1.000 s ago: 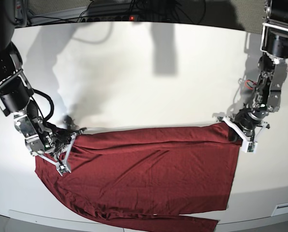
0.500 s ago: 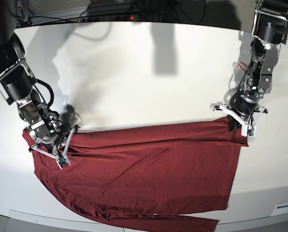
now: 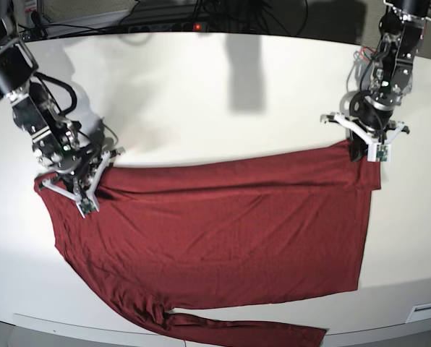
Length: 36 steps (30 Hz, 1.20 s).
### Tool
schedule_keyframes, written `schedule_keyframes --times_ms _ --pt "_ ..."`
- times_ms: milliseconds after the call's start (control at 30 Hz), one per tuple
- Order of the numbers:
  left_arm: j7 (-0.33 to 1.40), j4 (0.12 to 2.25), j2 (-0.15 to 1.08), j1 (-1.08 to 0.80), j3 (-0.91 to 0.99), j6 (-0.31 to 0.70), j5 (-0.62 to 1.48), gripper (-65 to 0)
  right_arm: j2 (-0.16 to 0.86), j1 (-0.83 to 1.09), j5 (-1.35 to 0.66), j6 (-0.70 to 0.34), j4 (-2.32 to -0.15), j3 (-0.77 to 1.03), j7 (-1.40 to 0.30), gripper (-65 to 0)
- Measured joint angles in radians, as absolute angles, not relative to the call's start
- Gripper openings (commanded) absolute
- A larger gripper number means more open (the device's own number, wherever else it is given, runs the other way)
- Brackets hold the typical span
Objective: Fold the T-shirt properly
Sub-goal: 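Drag the shirt edge with both grippers toward the robot base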
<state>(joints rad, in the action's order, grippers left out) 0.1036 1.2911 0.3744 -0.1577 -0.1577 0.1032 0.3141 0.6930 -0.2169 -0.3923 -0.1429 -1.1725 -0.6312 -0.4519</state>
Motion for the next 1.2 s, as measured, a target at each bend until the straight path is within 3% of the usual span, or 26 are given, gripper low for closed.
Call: schedule_keyframes --times_ms 167,600,833,1000,1200 --pt "0.123 1.362 0.371 -0.265 -0.052 0.135 0.321 -65.0 0.703 -0.019 -0.392 -0.150 -1.322 -0.460 -0.461 -65.0" --pt "0.143 1.485 0.371 -0.516 0.159 0.492 0.329 -65.0 0.700 0.455 -0.334 -0.164 -1.615 -0.161 -0.451 -65.0" --pt "0.170 1.495 0.371 -0.550 0.211 0.625 0.327 -65.0 0.608 0.605 -0.260 -0.153 -1.692 -0.071 -0.432 -65.0" --pt "0.183 1.528 0.371 -0.598 0.240 0.636 0.324 -65.0 0.531 0.660 -0.170 -0.152 -1.697 -0.025 -0.380 -65.0" --pt "0.210 1.581 0.371 -0.650 0.299 0.636 0.310 -65.0 0.509 0.715 -0.156 -0.146 -1.705 -0.008 -0.343 -65.0"
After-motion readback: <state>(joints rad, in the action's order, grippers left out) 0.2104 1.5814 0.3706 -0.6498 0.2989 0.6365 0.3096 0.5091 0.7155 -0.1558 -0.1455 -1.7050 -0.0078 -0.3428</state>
